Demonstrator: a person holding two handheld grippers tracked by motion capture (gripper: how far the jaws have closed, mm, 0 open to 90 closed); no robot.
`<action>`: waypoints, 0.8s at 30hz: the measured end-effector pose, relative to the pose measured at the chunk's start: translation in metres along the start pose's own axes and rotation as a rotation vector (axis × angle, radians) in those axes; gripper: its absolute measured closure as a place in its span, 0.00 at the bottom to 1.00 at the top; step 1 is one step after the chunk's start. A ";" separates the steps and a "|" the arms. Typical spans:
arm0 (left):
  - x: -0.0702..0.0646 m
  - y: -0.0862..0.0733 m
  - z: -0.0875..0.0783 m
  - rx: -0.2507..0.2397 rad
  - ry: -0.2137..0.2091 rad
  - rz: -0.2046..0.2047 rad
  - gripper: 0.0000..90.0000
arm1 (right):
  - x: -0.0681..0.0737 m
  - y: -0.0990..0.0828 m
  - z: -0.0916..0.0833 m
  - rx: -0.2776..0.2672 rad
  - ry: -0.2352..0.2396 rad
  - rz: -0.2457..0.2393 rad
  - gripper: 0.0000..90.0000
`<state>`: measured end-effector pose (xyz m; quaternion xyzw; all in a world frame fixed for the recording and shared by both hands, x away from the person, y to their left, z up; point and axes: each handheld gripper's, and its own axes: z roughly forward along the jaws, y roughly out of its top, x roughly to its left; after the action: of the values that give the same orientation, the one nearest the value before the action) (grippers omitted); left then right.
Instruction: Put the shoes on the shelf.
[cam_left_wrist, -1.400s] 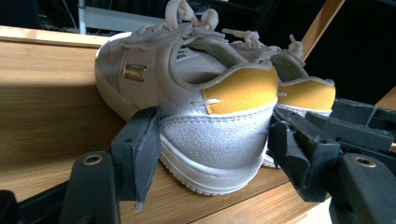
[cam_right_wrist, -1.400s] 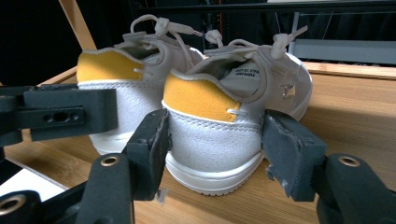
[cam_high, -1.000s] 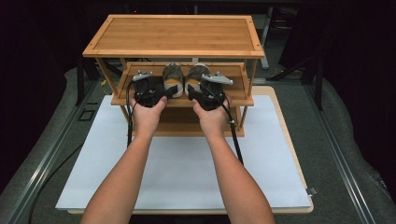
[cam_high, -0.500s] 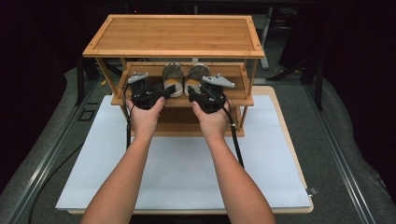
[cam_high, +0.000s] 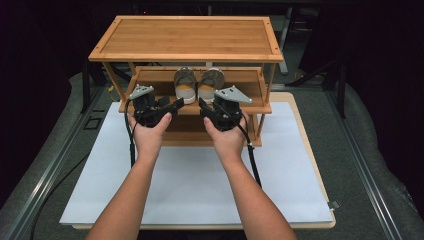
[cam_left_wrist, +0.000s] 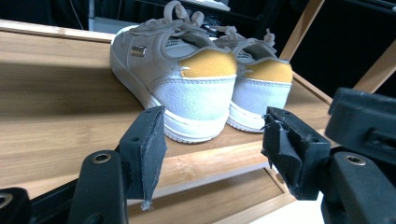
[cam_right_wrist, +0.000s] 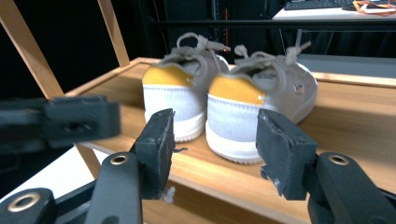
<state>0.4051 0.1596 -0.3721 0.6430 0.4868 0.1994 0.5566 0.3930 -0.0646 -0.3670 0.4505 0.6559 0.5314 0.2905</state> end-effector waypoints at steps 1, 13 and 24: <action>0.000 0.000 -0.001 0.004 0.004 0.005 0.44 | 0.000 -0.002 0.000 0.011 -0.004 0.000 0.52; 0.001 -0.002 -0.023 0.013 -0.006 0.028 0.45 | -0.002 -0.005 -0.018 0.010 -0.003 -0.007 0.52; 0.010 -0.005 -0.059 0.009 -0.034 0.063 0.46 | -0.016 -0.016 -0.057 0.020 0.018 -0.026 0.51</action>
<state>0.3605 0.1984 -0.3622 0.6638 0.4576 0.2040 0.5553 0.3462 -0.1042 -0.3688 0.4400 0.6696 0.5251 0.2868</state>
